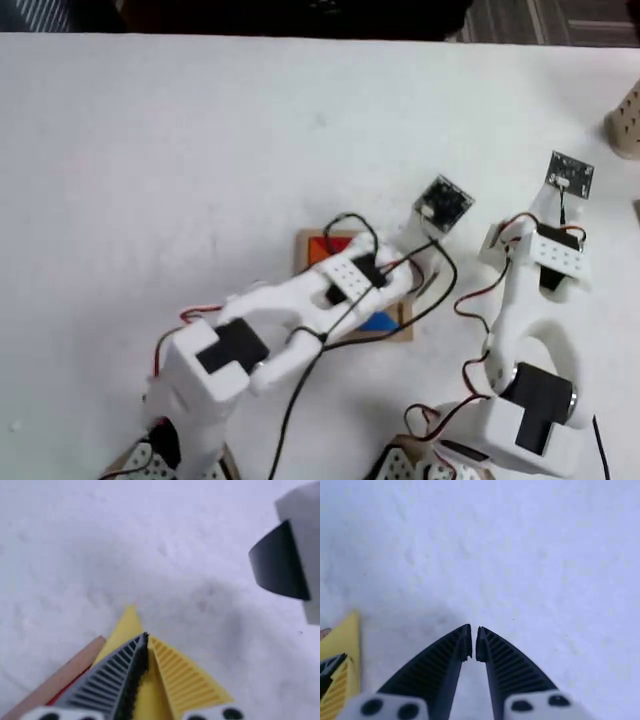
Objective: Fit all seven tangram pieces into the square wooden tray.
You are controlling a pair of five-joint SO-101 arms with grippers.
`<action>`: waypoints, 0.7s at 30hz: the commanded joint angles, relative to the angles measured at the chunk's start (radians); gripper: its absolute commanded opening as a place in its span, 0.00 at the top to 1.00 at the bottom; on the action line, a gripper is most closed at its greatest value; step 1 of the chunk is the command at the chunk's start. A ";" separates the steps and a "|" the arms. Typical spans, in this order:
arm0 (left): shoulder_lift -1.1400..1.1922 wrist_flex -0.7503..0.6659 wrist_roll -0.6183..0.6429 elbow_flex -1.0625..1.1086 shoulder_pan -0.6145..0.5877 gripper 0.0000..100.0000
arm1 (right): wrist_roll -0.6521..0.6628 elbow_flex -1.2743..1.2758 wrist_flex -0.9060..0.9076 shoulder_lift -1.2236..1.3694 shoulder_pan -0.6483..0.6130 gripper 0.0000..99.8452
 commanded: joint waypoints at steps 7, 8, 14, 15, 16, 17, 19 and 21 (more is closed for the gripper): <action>-0.070 0.110 0.006 -0.054 -0.042 0.98 | -0.006 -0.035 0.015 -0.002 -0.013 0.98; -0.079 0.115 0.006 -0.052 -0.047 0.98 | -0.006 -0.035 0.015 -0.002 -0.013 0.98; -0.140 0.075 0.006 0.037 -0.070 0.98 | -0.005 -0.026 0.015 0.010 -0.053 0.98; -0.157 0.057 0.006 0.058 -0.070 0.98 | -0.005 -0.026 0.015 0.018 -0.062 0.98; -0.176 0.041 0.006 0.083 -0.070 0.98 | -0.005 -0.028 0.015 0.022 -0.068 0.98; -0.193 0.026 0.006 0.106 -0.070 0.98 | -0.005 -0.028 0.015 0.025 -0.076 0.98; -0.220 -0.002 0.006 0.152 -0.070 0.98 | -0.005 -0.026 0.015 0.028 -0.084 0.98; -0.243 -0.028 0.006 0.193 -0.070 0.98 | -0.005 -0.026 0.027 0.028 -0.085 0.98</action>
